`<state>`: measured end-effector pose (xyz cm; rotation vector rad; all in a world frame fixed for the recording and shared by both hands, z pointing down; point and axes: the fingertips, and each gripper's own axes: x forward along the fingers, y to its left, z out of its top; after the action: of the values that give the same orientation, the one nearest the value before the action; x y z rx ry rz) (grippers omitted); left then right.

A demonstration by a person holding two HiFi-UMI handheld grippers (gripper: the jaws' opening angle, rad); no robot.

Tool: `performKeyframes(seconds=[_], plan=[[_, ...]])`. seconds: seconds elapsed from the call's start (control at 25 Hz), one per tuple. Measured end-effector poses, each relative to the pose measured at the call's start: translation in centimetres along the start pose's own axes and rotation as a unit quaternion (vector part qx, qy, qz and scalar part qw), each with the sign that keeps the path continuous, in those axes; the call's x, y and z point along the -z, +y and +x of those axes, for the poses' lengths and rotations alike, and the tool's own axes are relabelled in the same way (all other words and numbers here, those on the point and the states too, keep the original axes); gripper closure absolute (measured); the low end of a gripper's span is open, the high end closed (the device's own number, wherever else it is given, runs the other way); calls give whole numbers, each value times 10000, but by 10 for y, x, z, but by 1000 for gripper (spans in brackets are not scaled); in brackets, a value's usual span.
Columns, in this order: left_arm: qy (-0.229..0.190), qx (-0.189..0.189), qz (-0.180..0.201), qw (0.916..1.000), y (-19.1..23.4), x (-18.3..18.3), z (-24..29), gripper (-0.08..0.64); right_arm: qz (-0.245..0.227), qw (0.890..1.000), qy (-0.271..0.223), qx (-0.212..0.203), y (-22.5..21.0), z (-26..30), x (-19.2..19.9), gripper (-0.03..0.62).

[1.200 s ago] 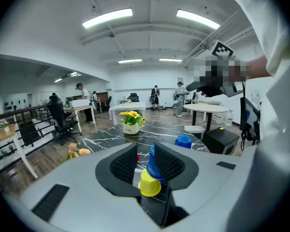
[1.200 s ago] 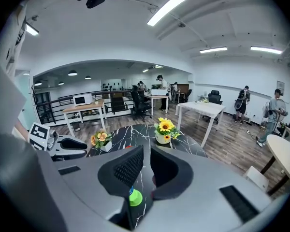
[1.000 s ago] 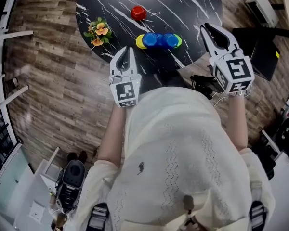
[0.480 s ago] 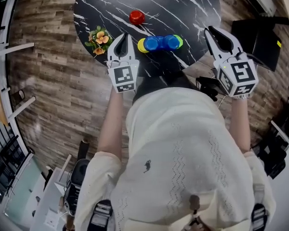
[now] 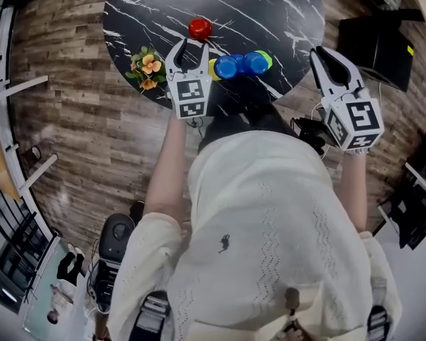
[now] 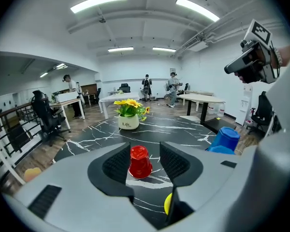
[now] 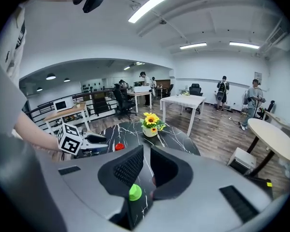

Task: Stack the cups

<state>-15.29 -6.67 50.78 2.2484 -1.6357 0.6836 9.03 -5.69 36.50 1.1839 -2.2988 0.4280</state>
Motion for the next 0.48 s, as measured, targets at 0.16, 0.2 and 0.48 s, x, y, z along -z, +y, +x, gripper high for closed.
performKeyframes(seconds=[0.16, 0.2, 0.48], plan=[[226, 154, -50, 9996, 7, 11, 25, 336, 102, 9998, 67, 182, 0, -1, 4, 538], [283, 180, -62, 9994, 9, 14, 31, 333, 122, 9996, 91, 233, -1, -1, 5, 538], [678, 425, -67, 9968, 13, 34, 65, 301, 343, 9974, 270, 576, -6, -10, 20, 538]])
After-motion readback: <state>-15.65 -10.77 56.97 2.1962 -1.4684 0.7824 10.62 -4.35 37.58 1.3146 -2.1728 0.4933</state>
